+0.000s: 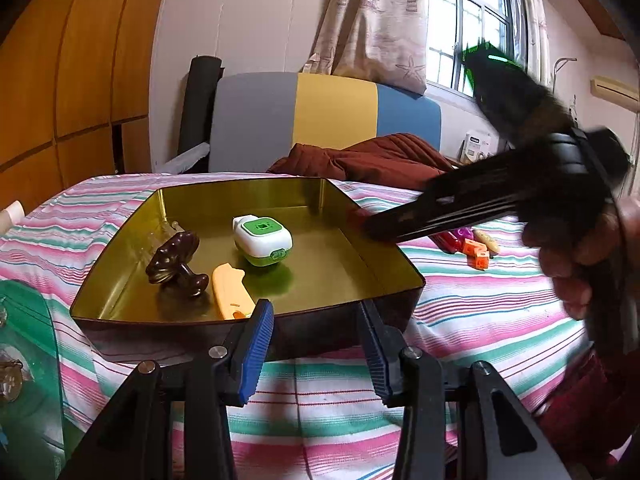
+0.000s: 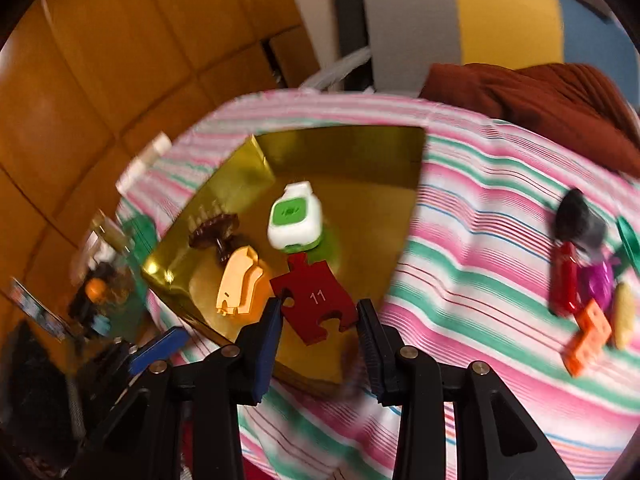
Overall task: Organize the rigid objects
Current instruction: 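Lower the red puzzle piece into the tray and open the right gripper, then move both grippers back toward the remaining toys on the bed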
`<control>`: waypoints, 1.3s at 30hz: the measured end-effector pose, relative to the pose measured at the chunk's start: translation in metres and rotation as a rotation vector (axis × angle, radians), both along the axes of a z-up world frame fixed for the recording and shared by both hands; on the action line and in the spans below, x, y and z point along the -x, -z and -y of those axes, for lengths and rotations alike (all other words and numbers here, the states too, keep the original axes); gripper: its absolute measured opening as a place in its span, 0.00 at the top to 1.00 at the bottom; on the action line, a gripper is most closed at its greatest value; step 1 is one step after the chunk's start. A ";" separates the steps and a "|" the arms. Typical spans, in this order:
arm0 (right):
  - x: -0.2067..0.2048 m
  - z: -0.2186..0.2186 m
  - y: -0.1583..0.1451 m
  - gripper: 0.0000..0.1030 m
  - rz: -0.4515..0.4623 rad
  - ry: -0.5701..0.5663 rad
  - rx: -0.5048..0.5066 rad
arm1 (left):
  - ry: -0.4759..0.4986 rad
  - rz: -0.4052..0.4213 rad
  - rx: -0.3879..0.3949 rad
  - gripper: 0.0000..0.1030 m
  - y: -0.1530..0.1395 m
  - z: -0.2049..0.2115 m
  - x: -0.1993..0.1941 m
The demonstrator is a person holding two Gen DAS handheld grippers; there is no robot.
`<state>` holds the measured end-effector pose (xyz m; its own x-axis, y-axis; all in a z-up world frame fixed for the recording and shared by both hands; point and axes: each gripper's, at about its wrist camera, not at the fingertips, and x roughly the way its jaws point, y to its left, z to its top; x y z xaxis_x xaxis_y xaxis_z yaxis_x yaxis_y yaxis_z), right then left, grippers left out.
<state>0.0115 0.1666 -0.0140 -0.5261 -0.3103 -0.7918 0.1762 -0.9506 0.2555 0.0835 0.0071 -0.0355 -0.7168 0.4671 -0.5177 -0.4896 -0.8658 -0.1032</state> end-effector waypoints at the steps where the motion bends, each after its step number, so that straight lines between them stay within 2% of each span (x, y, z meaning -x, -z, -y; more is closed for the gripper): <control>1: 0.005 0.006 0.003 0.63 0.014 -0.006 -0.008 | -0.001 -0.003 0.005 0.58 0.000 0.000 -0.001; 9: 0.035 0.044 0.033 0.63 0.084 -0.065 -0.076 | -0.016 -0.005 0.024 0.58 0.002 0.003 -0.005; 17: 0.053 0.051 0.048 0.62 0.118 -0.018 -0.094 | -0.017 0.005 0.034 0.58 0.005 0.001 -0.004; 25: 0.038 0.044 0.034 0.53 0.069 -0.002 -0.059 | -0.017 0.014 0.035 0.58 0.008 0.001 -0.005; 30: 0.024 0.029 0.025 0.52 0.053 0.022 -0.029 | -0.011 0.026 0.040 0.58 0.012 -0.002 -0.006; 35: 0.011 0.017 0.015 0.50 0.010 0.052 -0.038 | 0.001 0.027 0.043 0.57 0.014 -0.005 -0.006; 39: 0.000 0.003 0.006 0.44 -0.029 0.084 -0.066 | 0.010 0.025 0.046 0.57 0.015 -0.007 -0.007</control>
